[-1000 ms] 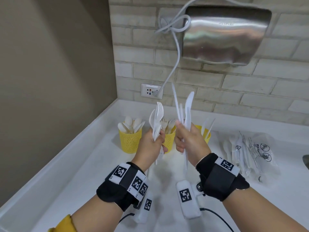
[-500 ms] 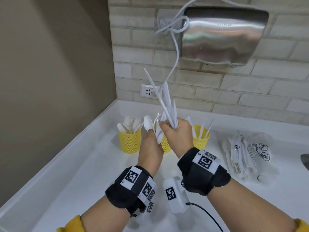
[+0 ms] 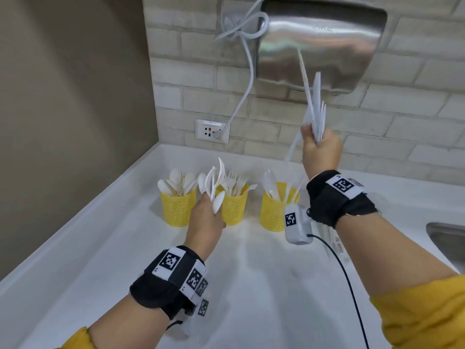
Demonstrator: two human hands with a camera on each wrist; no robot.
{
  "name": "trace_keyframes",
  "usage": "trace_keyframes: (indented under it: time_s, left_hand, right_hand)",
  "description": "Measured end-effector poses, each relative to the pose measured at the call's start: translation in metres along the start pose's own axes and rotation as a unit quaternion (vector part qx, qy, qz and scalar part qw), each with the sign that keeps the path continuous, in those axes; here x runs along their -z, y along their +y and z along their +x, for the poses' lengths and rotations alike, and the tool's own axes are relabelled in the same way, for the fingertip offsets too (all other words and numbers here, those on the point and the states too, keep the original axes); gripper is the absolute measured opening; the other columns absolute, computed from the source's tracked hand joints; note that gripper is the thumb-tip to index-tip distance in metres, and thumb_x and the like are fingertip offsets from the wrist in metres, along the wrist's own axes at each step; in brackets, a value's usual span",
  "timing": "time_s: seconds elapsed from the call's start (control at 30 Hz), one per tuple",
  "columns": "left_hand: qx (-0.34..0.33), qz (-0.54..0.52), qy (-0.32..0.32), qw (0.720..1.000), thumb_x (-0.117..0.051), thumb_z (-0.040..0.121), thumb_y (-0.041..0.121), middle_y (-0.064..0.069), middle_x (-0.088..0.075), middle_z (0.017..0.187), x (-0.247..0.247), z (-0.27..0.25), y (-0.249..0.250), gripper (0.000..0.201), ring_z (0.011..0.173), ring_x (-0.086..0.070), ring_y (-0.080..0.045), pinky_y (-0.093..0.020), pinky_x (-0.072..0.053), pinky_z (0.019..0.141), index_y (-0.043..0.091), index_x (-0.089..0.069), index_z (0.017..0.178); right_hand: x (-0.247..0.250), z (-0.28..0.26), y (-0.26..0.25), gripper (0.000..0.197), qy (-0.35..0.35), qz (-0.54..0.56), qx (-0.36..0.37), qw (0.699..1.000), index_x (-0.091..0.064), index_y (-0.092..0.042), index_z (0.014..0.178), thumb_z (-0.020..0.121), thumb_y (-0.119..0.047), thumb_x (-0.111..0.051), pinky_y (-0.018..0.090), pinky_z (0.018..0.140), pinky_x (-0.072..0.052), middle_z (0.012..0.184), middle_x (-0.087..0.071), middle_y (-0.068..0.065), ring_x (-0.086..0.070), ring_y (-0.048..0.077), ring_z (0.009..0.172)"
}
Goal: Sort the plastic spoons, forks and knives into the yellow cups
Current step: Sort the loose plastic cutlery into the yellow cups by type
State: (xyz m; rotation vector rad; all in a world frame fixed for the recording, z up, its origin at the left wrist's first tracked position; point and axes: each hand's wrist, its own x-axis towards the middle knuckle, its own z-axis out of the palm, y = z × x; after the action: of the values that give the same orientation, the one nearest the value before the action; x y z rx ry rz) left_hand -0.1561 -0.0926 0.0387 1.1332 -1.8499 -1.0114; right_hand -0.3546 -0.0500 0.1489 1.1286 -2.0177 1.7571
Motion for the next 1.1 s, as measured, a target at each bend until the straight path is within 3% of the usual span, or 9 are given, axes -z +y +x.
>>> trace_keyframes:
  time_s: [0.17,0.4,0.47,0.57,0.67,0.8,0.87,0.97,1.1]
  left_hand:
    - [-0.006,-0.03,0.012,0.999,-0.042,0.098,0.022,-0.024,-0.063,0.094,-0.001,0.003,0.003,0.014,0.075,-0.065,-0.026,-0.012,-0.04,0.045,0.008,-0.046,0.097]
    - [0.001,-0.072,0.02,0.997,-0.042,0.097,0.02,-0.022,-0.064,0.085,0.005,0.009,-0.003,0.016,0.062,-0.06,-0.009,-0.008,-0.039,0.038,0.012,-0.047,0.11]
    - [0.004,-0.095,0.016,0.995,-0.043,0.097,0.02,-0.015,-0.063,0.077,0.004,0.01,-0.003,0.018,0.062,-0.062,-0.012,-0.008,-0.041,0.039,0.012,-0.047,0.113]
    - [0.01,-0.142,-0.006,0.99,-0.045,0.096,0.018,-0.005,-0.059,0.066,0.002,0.011,-0.002,0.012,0.056,-0.063,-0.011,-0.008,-0.043,0.047,0.011,-0.048,0.106]
    - [0.021,-0.206,-0.058,0.977,-0.045,0.096,0.017,-0.004,-0.055,0.069,0.003,0.01,0.002,0.008,0.048,-0.06,-0.007,-0.014,-0.046,0.049,0.01,-0.048,0.095]
    - [0.056,-0.308,-0.146,0.939,-0.046,0.095,0.021,-0.008,-0.056,0.076,0.011,0.009,0.007,0.015,0.051,-0.059,-0.013,-0.022,-0.048,0.051,0.008,-0.051,0.09]
    - [0.074,-0.37,-0.192,0.906,-0.044,0.095,0.019,-0.008,-0.06,0.079,0.014,0.009,0.008,0.016,0.053,-0.06,-0.016,-0.026,-0.051,0.054,0.008,-0.053,0.089]
    - [0.088,-0.439,-0.234,0.863,-0.041,0.095,0.016,-0.008,-0.067,0.083,0.017,0.01,0.01,0.018,0.059,-0.062,-0.017,-0.028,-0.053,0.056,0.009,-0.056,0.088]
    - [0.113,-0.474,-0.285,0.825,-0.044,0.09,0.019,-0.01,-0.072,0.087,0.021,0.01,0.013,0.017,0.059,-0.063,-0.018,-0.025,-0.052,0.053,0.012,-0.057,0.082]
  right_hand:
    - [-0.018,-0.016,0.054,0.027,-0.042,-0.021,-0.038,0.998,-0.061,-0.001,0.096,0.092,-0.027,-0.053,0.028,0.062,-0.034,0.072,-0.052,0.009,-0.047,0.024,0.068]
    - [-0.029,0.001,0.05,0.033,0.003,0.17,-0.174,0.97,-0.056,-0.019,0.067,0.092,-0.038,-0.047,0.027,0.055,-0.037,0.054,-0.039,-0.004,-0.039,0.011,0.049]
    - [-0.034,0.008,0.044,0.035,0.009,0.226,-0.193,0.955,-0.051,-0.017,0.066,0.094,-0.038,-0.045,0.023,0.048,-0.037,0.05,-0.034,0.0,-0.036,0.01,0.04]
    - [-0.044,0.003,0.058,0.028,-0.023,0.203,-0.203,0.957,-0.053,-0.016,0.071,0.092,-0.033,-0.048,0.018,0.052,-0.043,0.055,-0.043,0.002,-0.043,0.008,0.04]
    - [-0.052,-0.012,0.086,0.005,-0.105,0.182,-0.203,0.956,-0.056,-0.015,0.084,0.087,-0.014,-0.061,0.02,0.059,-0.045,0.07,-0.054,0.005,-0.054,0.006,0.053]
    - [-0.056,-0.02,0.099,0.041,-0.177,0.155,-0.231,0.944,-0.052,-0.006,0.119,0.081,-0.012,-0.068,0.021,0.077,-0.043,0.086,-0.053,0.002,-0.052,0.019,0.09]
    - [-0.055,-0.02,0.093,0.052,-0.157,0.112,-0.182,0.964,-0.046,-0.008,0.128,0.082,-0.018,-0.068,0.022,0.089,-0.038,0.106,-0.049,0.001,-0.047,0.012,0.103]
    - [-0.048,-0.021,0.071,0.036,-0.068,0.054,-0.024,0.996,-0.053,-0.011,0.116,0.082,-0.012,-0.064,0.02,0.079,-0.037,0.108,-0.045,0.001,-0.048,0.009,0.096]
    - [-0.038,-0.043,0.027,0.019,-0.208,0.123,0.132,0.961,-0.066,-0.02,0.085,0.079,-0.005,-0.057,0.019,0.067,-0.039,0.086,-0.054,0.001,-0.052,0.0,0.077]
